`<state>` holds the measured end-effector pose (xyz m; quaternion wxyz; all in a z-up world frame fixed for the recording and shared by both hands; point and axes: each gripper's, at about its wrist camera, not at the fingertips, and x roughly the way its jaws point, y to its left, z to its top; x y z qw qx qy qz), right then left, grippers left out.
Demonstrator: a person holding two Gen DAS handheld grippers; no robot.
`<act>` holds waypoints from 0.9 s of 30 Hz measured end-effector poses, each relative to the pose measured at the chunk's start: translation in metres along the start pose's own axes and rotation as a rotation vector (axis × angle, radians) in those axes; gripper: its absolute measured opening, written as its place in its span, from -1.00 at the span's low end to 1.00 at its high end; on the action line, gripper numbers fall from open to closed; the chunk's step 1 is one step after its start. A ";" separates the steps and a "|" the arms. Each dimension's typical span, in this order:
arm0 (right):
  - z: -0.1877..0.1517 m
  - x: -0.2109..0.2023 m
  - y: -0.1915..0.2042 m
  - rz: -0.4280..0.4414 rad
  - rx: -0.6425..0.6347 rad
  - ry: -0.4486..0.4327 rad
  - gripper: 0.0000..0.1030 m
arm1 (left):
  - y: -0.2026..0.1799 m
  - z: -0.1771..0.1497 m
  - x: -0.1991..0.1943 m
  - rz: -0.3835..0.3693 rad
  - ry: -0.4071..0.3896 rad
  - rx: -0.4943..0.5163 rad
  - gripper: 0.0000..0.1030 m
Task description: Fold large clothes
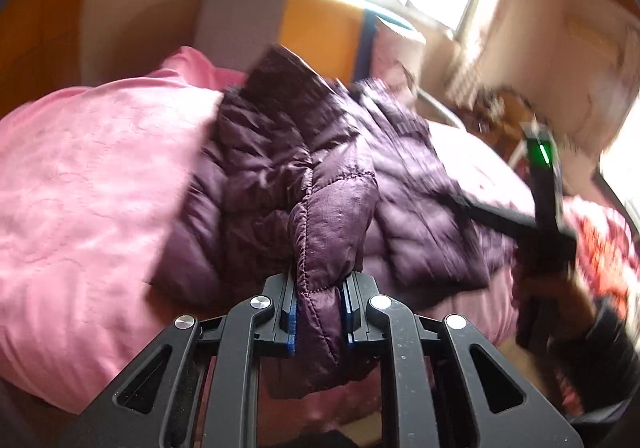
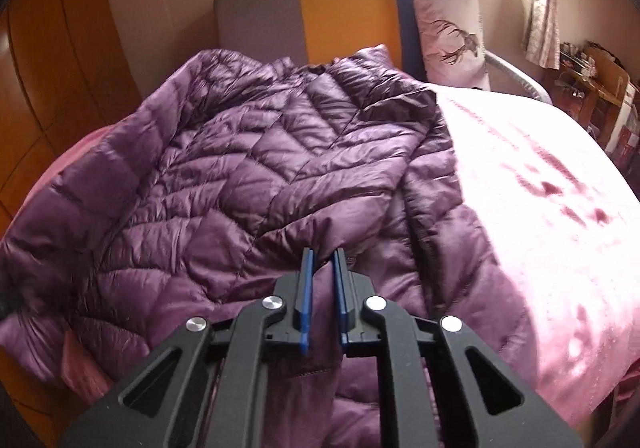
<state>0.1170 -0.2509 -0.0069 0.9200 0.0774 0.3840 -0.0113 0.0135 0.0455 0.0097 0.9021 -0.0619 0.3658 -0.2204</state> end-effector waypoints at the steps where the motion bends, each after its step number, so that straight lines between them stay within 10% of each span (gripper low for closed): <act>1: 0.003 -0.004 -0.008 -0.014 0.014 -0.013 -0.88 | 0.011 0.007 -0.006 0.007 -0.024 -0.033 -0.70; 8: 0.020 -0.017 -0.071 -0.230 0.091 -0.060 -1.00 | 0.116 0.046 -0.010 0.368 -0.113 -0.250 -0.70; 10: 0.021 -0.016 -0.088 -0.249 0.135 -0.039 -0.69 | 0.148 0.052 -0.005 0.532 -0.110 -0.328 -0.70; 12: 0.017 -0.020 -0.094 -0.231 0.158 -0.040 -0.19 | 0.165 0.055 -0.008 0.666 -0.117 -0.370 -0.48; 15: 0.008 -0.023 -0.081 -0.167 0.116 -0.034 -0.02 | 0.172 0.056 -0.023 0.838 -0.173 -0.390 0.36; 21: -0.016 0.001 -0.021 0.107 0.048 0.074 0.19 | 0.137 0.036 -0.018 0.645 -0.168 -0.299 0.48; 25: -0.027 0.017 0.020 0.046 -0.148 0.100 -0.74 | 0.103 0.012 0.018 0.464 -0.064 -0.233 0.48; 27: -0.022 0.004 0.016 -0.002 -0.191 0.050 -0.84 | 0.094 0.004 0.032 0.408 -0.024 -0.221 0.48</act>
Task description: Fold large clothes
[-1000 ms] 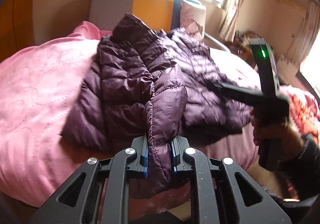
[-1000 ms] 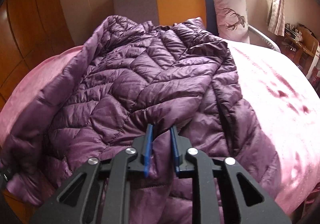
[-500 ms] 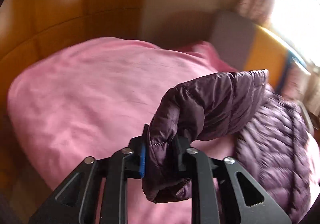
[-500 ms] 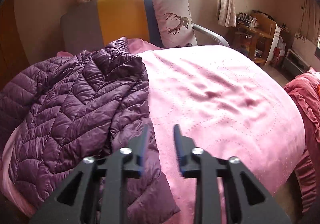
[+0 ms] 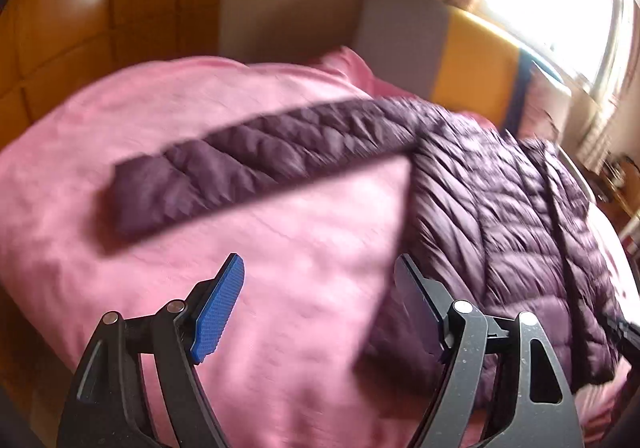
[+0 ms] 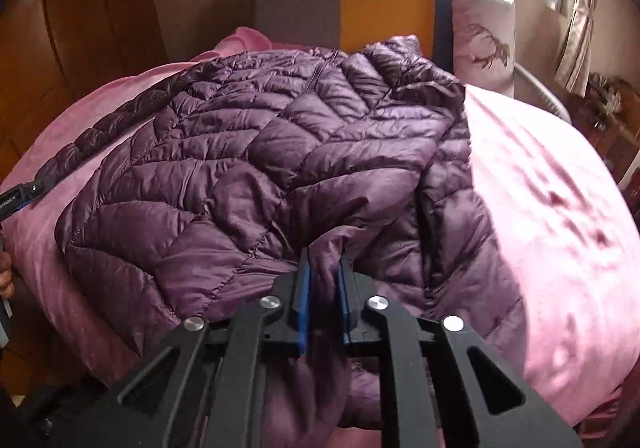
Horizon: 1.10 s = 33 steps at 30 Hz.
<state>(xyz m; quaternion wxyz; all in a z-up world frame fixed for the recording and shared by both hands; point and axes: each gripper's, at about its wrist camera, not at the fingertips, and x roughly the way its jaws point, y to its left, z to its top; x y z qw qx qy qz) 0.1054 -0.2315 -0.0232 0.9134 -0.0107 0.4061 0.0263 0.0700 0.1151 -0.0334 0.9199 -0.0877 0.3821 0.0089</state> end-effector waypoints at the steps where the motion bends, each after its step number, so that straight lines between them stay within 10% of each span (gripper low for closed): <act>1: 0.003 -0.009 -0.010 -0.059 -0.003 -0.029 -0.86 | -0.007 -0.004 0.005 -0.034 0.021 0.004 0.48; 7: 0.019 -0.037 -0.114 -0.549 0.038 -0.121 -0.89 | -0.024 -0.013 0.021 -0.138 0.074 -0.017 0.48; 14: 0.038 0.010 -0.240 -0.771 0.194 0.004 -0.72 | -0.017 -0.010 0.036 -0.187 0.110 -0.075 0.48; 17: 0.040 0.015 -0.267 -0.694 0.300 0.002 0.29 | -0.013 -0.007 0.040 -0.206 0.124 -0.090 0.48; 21: 0.035 -0.028 -0.260 -0.688 0.361 -0.113 0.54 | -0.011 -0.003 0.046 -0.258 0.150 -0.113 0.48; 24: 0.028 -0.060 -0.223 -0.483 0.354 -0.196 0.83 | -0.010 -0.003 0.052 -0.303 0.169 -0.127 0.48; 28: 0.004 -0.042 -0.160 -0.033 0.380 -0.057 0.90 | -0.018 -0.008 0.062 -0.376 0.206 -0.139 0.48; 31: -0.015 -0.006 -0.124 0.124 0.395 0.053 0.84 | -0.026 -0.011 0.069 -0.381 0.226 -0.119 0.37; 33: -0.021 0.015 -0.111 0.171 0.396 0.121 0.53 | -0.031 -0.013 0.072 -0.379 0.239 -0.095 -0.05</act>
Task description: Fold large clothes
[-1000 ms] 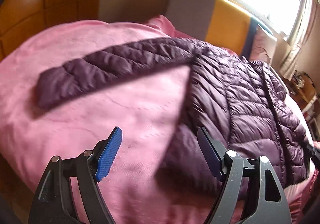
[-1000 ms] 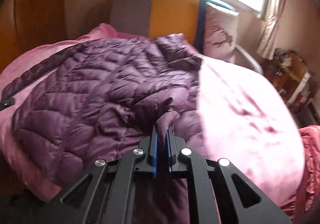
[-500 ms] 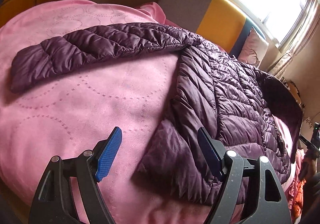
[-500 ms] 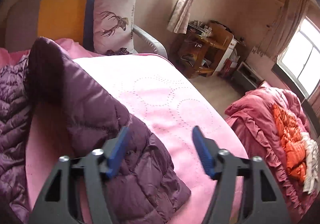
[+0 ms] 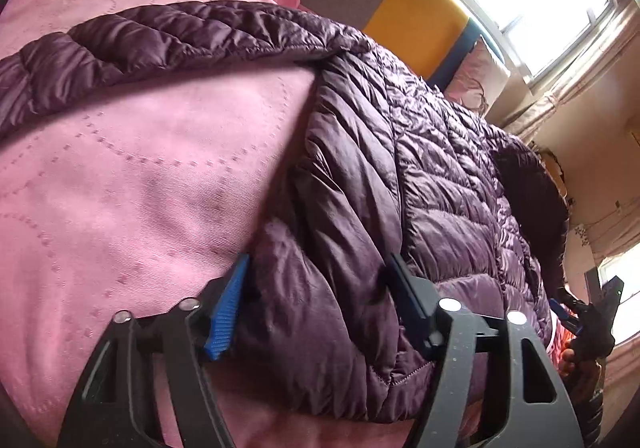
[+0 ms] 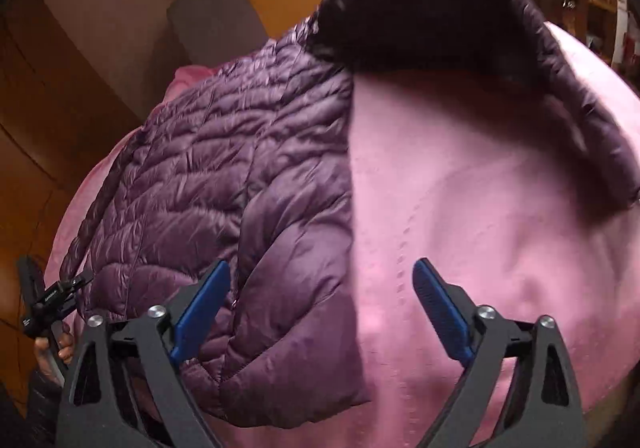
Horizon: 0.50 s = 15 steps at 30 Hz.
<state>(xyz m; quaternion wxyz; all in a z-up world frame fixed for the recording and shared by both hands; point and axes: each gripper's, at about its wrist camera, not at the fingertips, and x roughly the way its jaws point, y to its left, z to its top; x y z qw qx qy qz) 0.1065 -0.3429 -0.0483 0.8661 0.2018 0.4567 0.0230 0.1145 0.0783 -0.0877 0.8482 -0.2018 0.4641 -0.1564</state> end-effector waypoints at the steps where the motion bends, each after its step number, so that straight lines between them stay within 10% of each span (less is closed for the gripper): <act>1: -0.003 0.011 0.005 0.018 0.001 0.037 0.22 | -0.002 -0.001 0.002 -0.006 0.017 0.013 -0.18; 5: -0.004 0.012 0.002 0.027 -0.023 0.044 -0.68 | -0.005 -0.005 -0.002 -0.048 0.023 0.021 -0.70; 15: -0.042 -0.031 0.006 -0.002 -0.177 0.081 -0.83 | -0.017 -0.043 -0.057 -0.026 0.034 0.153 -0.84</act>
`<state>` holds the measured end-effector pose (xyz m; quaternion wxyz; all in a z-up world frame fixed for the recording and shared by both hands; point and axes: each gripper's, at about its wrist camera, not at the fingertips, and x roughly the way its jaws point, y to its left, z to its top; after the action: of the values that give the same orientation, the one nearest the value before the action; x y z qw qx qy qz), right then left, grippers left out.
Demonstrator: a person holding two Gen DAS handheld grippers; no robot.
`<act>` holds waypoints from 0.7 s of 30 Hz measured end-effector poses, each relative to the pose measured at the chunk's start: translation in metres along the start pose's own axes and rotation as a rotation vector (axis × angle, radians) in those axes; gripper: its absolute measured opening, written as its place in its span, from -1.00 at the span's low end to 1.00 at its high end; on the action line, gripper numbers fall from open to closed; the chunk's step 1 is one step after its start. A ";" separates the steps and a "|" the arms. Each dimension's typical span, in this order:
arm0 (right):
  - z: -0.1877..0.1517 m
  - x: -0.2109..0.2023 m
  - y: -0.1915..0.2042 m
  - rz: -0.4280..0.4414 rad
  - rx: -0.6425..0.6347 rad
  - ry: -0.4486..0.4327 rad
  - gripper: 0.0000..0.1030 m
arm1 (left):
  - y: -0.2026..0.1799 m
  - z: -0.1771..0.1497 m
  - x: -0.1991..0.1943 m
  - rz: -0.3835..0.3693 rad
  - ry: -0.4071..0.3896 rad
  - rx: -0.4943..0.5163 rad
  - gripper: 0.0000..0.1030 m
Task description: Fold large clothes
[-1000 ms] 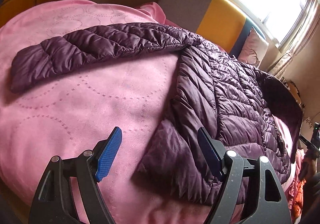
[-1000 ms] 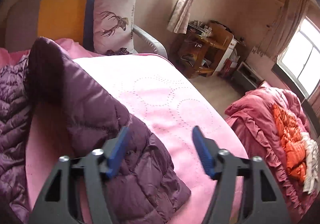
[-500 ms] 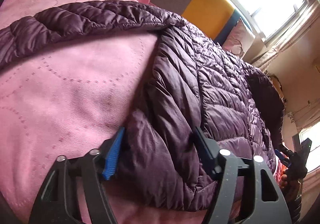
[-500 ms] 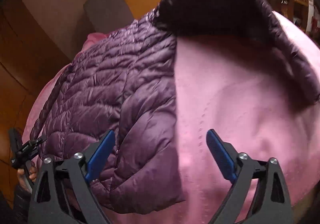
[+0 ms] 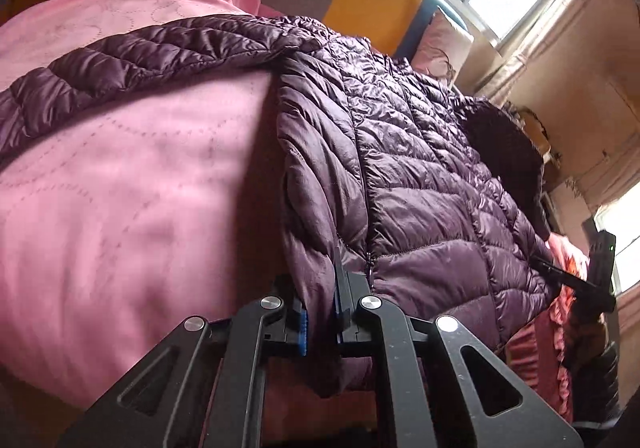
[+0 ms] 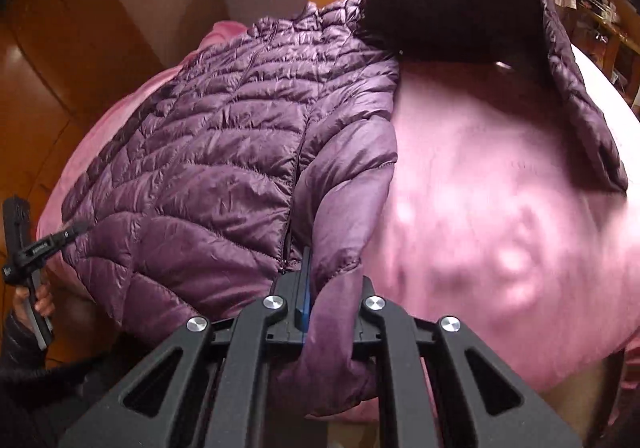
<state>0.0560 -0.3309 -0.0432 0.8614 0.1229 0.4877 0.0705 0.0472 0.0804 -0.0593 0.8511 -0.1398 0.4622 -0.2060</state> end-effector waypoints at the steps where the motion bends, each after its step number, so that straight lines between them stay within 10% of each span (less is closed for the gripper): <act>1: -0.005 0.002 0.000 0.004 -0.010 0.019 -0.83 | 0.000 -0.008 -0.005 0.003 0.011 0.003 -0.84; 5: -0.016 0.012 -0.003 0.008 -0.048 0.085 -0.82 | 0.003 -0.035 -0.017 0.013 0.047 -0.017 -0.84; 7: -0.006 0.017 -0.003 -0.003 -0.064 0.103 -0.42 | 0.004 -0.042 -0.022 0.034 0.051 -0.016 -0.78; 9: 0.014 0.010 -0.009 -0.048 -0.066 0.068 0.04 | 0.009 -0.042 -0.030 0.068 0.028 -0.021 -0.47; 11: 0.033 0.001 -0.008 -0.091 -0.076 -0.006 0.23 | 0.018 -0.033 -0.044 0.113 -0.018 -0.052 0.41; 14: 0.059 0.001 0.011 -0.097 -0.100 -0.102 0.55 | 0.051 -0.011 -0.072 0.261 -0.139 -0.119 0.48; 21: 0.107 0.080 0.097 -0.047 -0.154 -0.140 0.59 | 0.183 0.038 -0.112 0.634 -0.305 -0.441 0.57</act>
<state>0.1893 -0.2339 -0.0290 0.9017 0.0493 0.4222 0.0789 0.0649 0.2957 -0.0360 0.8808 -0.1982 0.3840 0.1935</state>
